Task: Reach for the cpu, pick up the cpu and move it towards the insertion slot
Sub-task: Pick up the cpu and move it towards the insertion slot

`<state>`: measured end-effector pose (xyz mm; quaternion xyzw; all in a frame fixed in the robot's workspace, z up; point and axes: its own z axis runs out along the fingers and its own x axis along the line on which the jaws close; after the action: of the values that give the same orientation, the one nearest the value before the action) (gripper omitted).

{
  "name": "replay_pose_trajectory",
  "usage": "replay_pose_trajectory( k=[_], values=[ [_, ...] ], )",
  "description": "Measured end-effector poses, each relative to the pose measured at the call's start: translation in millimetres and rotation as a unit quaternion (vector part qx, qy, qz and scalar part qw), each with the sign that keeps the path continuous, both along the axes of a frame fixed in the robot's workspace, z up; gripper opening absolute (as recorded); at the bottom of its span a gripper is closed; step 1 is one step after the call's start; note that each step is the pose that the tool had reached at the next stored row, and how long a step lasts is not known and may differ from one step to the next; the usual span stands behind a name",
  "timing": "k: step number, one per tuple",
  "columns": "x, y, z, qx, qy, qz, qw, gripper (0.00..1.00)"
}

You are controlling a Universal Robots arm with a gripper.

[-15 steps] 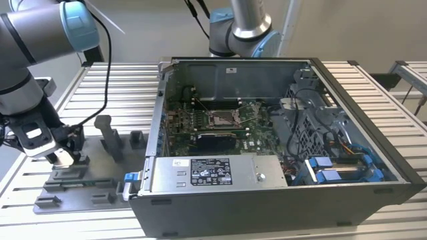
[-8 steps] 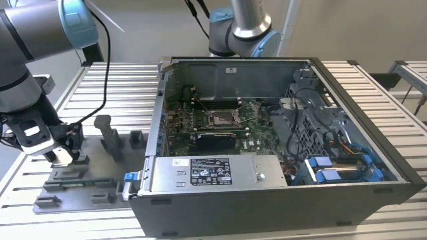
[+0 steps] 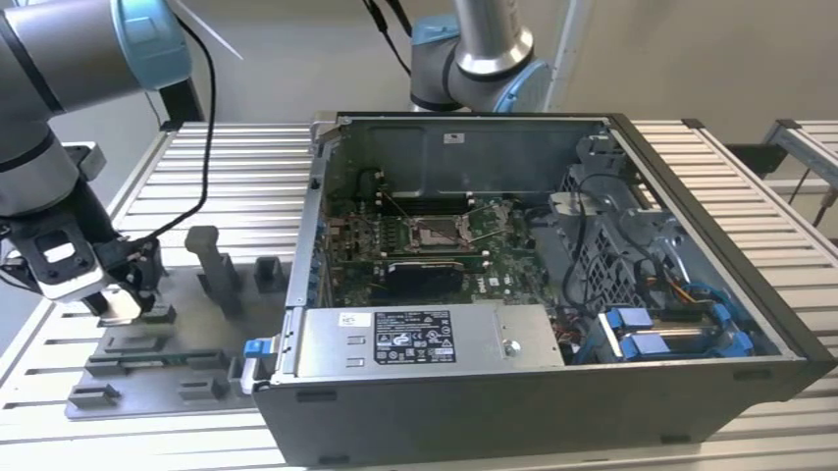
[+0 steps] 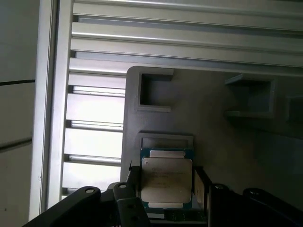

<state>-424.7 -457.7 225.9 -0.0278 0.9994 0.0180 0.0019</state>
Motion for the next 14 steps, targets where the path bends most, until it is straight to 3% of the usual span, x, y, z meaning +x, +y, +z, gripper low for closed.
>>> replay_pose_trajectory(
  k=[14],
  values=[
    [0.0, 0.0, 8.4, 0.0000, 0.0001, 0.000, 1.00000, 0.00]
  ],
)
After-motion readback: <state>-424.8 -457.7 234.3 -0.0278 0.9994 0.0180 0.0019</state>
